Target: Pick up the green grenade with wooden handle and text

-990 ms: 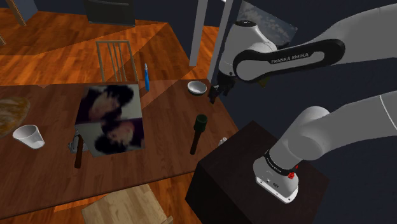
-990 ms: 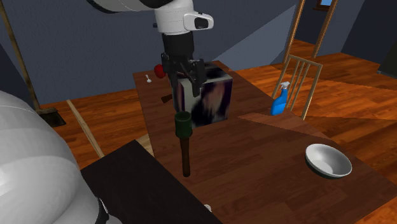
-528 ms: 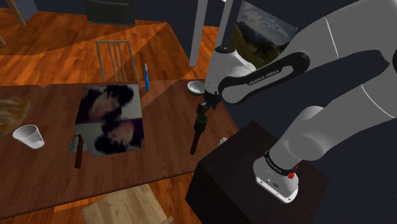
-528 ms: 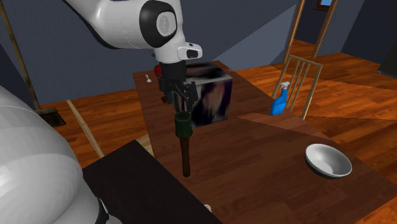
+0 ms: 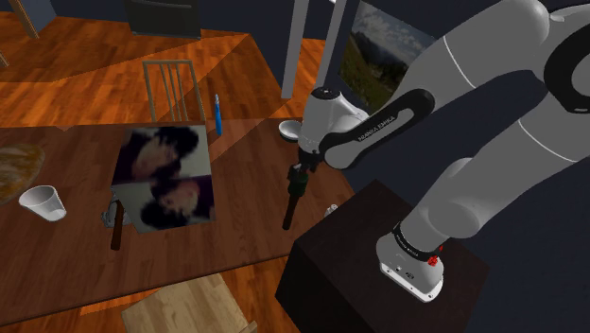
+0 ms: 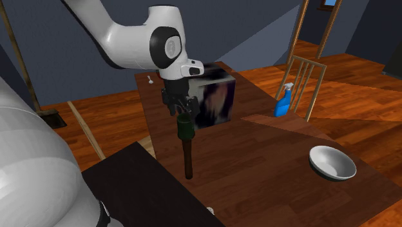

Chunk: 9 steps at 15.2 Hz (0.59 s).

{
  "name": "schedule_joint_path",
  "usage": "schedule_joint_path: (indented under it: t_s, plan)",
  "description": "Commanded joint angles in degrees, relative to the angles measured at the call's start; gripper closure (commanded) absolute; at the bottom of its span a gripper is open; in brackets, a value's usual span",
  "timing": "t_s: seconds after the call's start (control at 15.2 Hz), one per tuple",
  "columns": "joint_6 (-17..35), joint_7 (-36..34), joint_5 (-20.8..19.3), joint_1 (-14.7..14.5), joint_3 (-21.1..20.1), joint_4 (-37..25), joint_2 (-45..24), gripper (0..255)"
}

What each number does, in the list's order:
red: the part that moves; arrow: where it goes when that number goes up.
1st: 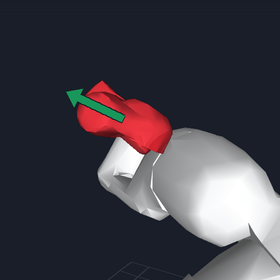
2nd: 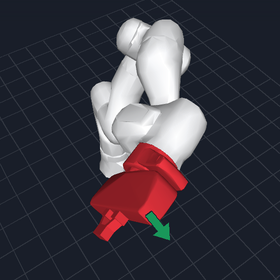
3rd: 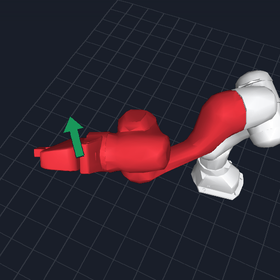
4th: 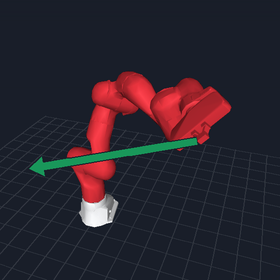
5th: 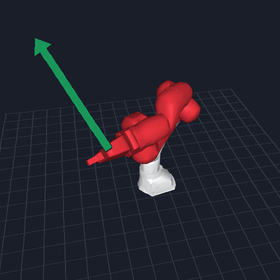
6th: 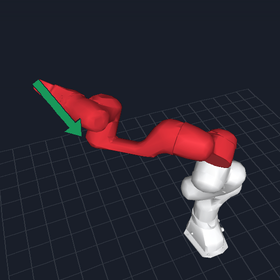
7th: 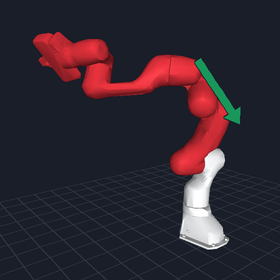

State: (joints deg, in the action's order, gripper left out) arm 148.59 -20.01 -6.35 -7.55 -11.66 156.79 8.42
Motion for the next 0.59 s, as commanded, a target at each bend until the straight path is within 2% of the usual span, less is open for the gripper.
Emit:
schedule_joint_path:
  t_s: [0.0, 0.07, 0.13, 0.53]
  plan:
    - [1.2, -0.5, -0.6, 0.2, -0.1, 0.1, -1.1, 0]
    - [1.2, -0.5, -0.6, 0.2, -0.1, 0.1, -1.1, 0]
    - [1.3, -0.5, -0.6, 0.2, -0.1, 0.2, -1.1, 255]
    - [1.3, -0.5, -0.6, 0.2, -0.1, 0.2, -1.1, 255]
